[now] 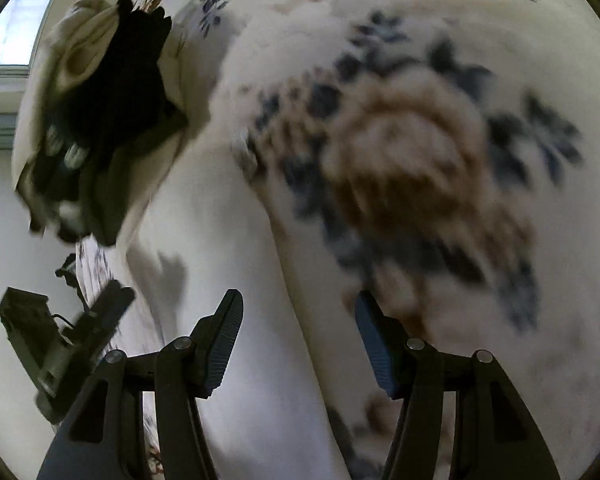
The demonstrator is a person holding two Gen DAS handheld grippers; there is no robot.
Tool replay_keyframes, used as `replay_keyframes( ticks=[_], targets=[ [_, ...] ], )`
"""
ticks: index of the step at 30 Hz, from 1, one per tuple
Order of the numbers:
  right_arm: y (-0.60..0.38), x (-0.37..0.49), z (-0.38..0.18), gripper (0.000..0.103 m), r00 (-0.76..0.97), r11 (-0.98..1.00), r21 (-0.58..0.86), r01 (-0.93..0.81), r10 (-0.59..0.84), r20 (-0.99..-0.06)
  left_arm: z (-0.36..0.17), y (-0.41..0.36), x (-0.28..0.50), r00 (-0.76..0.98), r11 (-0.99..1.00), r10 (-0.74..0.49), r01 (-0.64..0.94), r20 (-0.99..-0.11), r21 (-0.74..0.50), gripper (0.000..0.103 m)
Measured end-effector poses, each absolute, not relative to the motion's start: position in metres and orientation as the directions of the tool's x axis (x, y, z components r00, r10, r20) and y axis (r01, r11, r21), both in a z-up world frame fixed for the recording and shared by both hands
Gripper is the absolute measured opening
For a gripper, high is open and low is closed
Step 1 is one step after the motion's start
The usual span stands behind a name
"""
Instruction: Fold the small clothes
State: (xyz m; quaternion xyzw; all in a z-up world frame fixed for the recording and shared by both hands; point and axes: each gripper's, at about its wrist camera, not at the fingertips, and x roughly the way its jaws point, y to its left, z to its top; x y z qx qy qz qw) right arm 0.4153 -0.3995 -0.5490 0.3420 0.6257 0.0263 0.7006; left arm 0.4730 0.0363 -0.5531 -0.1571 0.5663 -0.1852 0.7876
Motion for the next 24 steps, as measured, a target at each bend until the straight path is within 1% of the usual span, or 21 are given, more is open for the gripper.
replay_keyframes(
  ticks=[1,5,6,7,9,13,17,18,19,20,21,22,23,24],
  targets=[
    [-0.398,0.423,-0.555,0.06,0.22,0.763,0.515,0.39,0.466,-0.857,-0.554,0.036,0.478,0.293,0.88,-0.475,0.124,-0.83,-0.459,0.002],
    [-0.384,0.454,-0.572,0.06,0.227,0.743,0.54,0.395,0.491,-0.841,-0.551,0.046,0.485,0.307,0.85,-0.524,0.132,-0.794,-0.51,0.0],
    [-0.378,0.463,-0.576,0.056,0.228,0.742,0.543,0.392,0.494,-0.839,-0.551,0.053,0.487,0.31,0.845,-0.53,0.123,-0.789,-0.52,0.0],
    [-0.375,0.47,-0.575,0.036,0.24,0.75,0.538,0.384,0.482,-0.843,-0.553,0.059,0.489,0.309,0.842,-0.534,0.111,-0.787,-0.528,0.0],
    [-0.368,0.481,-0.574,0.014,0.251,0.784,0.502,0.365,0.436,-0.864,-0.561,0.072,0.494,0.301,0.848,-0.522,0.079,-0.798,-0.524,0.001],
    [-0.357,0.502,-0.574,0.011,0.237,0.823,0.457,0.336,0.395,-0.887,-0.577,0.083,0.498,0.277,0.844,-0.526,0.052,-0.804,-0.534,0.001],
    [-0.341,0.511,-0.576,0.012,0.204,0.859,0.416,0.299,0.368,-0.907,-0.574,0.094,0.499,0.25,0.792,-0.591,0.001,-0.767,-0.61,0.006],
    [-0.331,0.516,-0.577,0.012,0.189,0.856,0.418,0.304,0.376,-0.907,-0.57,0.099,0.498,0.251,0.782,-0.601,-0.013,-0.759,-0.623,0.011],
    [-0.331,0.517,-0.576,0.012,0.18,0.845,0.431,0.316,0.392,-0.902,-0.565,0.104,0.496,0.264,0.776,-0.603,-0.024,-0.753,-0.63,0.027],
    [-0.334,0.519,-0.575,0.013,0.174,0.832,0.448,0.327,0.413,-0.894,-0.562,0.106,0.492,0.277,0.764,-0.614,-0.027,-0.739,-0.645,0.053],
    [-0.344,0.517,-0.571,0.023,0.175,0.817,0.469,0.335,0.435,-0.883,-0.561,0.111,0.487,0.291,0.743,-0.631,-0.039,-0.719,-0.668,0.066],
    [-0.346,0.517,-0.569,0.04,0.181,0.808,0.485,0.336,0.45,-0.875,-0.563,0.112,0.484,0.295,0.726,-0.646,-0.049,-0.704,-0.686,0.073],
    [-0.349,0.519,-0.568,0.046,0.185,0.807,0.491,0.328,0.455,-0.871,-0.569,0.112,0.483,0.275,0.702,-0.671,-0.065,-0.689,-0.709,0.073],
    [-0.35,0.521,-0.568,0.049,0.18,0.82,0.482,0.31,0.447,-0.876,-0.575,0.108,0.484,0.251,0.692,-0.683,-0.08,-0.686,-0.717,0.073]
  ],
)
